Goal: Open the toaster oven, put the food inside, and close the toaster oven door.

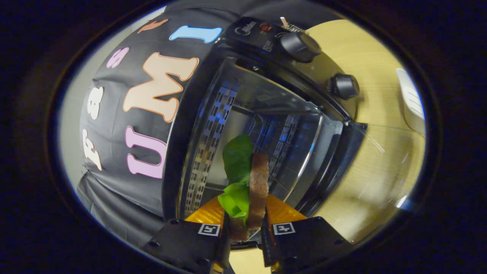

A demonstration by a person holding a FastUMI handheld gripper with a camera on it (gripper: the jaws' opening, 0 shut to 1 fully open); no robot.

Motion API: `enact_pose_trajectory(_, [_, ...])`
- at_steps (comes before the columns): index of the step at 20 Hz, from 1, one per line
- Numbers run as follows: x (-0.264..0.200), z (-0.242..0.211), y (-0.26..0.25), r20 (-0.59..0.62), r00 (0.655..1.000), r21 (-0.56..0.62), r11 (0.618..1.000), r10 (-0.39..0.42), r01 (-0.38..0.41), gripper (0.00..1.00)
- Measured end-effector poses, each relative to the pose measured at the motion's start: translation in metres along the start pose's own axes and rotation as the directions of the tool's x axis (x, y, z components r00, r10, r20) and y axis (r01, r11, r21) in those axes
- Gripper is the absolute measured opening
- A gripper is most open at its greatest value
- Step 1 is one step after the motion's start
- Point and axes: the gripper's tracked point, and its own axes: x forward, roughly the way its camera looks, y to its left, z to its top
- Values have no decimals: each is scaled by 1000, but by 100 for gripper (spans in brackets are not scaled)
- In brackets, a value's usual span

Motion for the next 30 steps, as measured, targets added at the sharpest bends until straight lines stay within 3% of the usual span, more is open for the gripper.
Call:
enact_pose_trajectory(6, [3,8,-4,52,998,-105,994,-27,32,44])
enact_pose_trajectory(9, [-9,24,-9,130,988,-225,968,-87,115,60])
enact_pose_trajectory(12, [-28,40,-15,207,965,-408,883,-159,233,75])
enact_pose_trajectory(14, [-42,50,-30,260,935,-541,765,-242,349,85])
enact_pose_trajectory(17, [-54,57,-17,317,919,-644,657,-235,391,100])
enact_pose_trajectory(21, [-78,58,11,335,922,-684,623,-193,379,100])
enact_pose_trajectory(25, [-119,48,19,338,914,-713,572,-225,405,100])
enact_pose_trajectory(27, [-144,37,12,326,907,-741,524,-266,419,100])
enact_pose_trajectory(30, [-183,22,-17,300,877,-798,406,-376,447,100])
